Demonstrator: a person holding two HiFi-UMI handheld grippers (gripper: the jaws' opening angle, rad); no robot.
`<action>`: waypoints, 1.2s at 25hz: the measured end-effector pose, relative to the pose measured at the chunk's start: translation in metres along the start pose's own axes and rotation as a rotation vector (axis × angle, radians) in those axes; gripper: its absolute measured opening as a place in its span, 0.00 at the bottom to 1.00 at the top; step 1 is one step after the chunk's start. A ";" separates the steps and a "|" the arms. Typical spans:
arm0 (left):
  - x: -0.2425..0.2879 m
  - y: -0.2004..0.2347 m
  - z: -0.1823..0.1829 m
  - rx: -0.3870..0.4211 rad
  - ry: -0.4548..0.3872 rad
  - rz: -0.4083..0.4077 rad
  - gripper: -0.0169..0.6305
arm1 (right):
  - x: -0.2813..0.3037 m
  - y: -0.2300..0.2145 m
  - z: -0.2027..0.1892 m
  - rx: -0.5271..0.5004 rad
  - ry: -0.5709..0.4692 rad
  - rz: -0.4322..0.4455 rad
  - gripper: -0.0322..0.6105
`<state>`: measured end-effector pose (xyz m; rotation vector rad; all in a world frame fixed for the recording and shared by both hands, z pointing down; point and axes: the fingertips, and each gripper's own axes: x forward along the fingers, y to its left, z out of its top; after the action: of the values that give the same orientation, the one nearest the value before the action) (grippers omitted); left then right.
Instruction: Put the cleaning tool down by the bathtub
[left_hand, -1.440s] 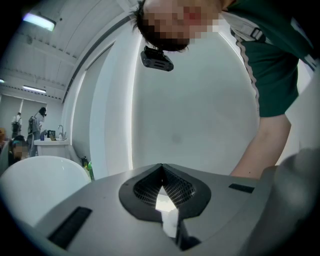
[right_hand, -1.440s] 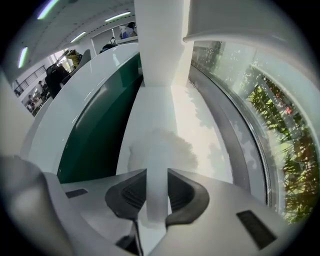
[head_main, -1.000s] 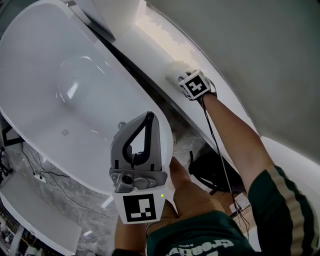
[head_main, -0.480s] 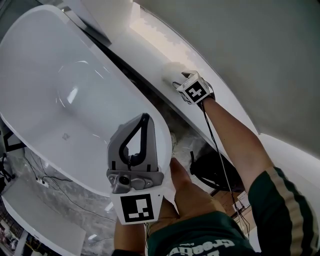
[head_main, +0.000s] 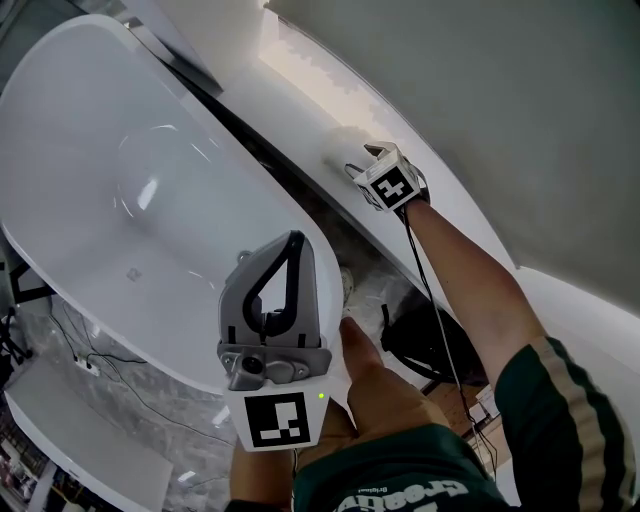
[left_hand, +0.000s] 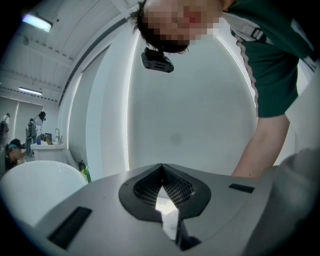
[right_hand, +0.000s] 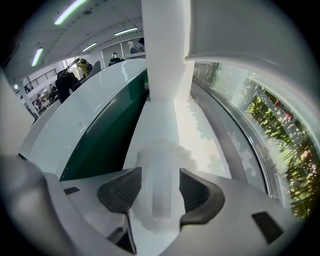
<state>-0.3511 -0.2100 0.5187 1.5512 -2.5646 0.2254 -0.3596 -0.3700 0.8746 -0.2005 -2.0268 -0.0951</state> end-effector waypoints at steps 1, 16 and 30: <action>0.000 -0.002 0.002 0.002 -0.004 -0.001 0.04 | -0.002 -0.001 0.001 -0.003 -0.007 -0.003 0.40; -0.025 -0.016 0.076 0.062 -0.073 -0.057 0.04 | -0.101 0.029 0.037 0.007 -0.123 -0.008 0.41; -0.065 -0.040 0.159 0.114 -0.100 -0.128 0.04 | -0.249 0.067 0.078 -0.014 -0.270 -0.071 0.44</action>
<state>-0.2919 -0.2028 0.3531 1.8033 -2.5547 0.2910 -0.3069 -0.3173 0.6153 -0.1563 -2.3032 -0.1333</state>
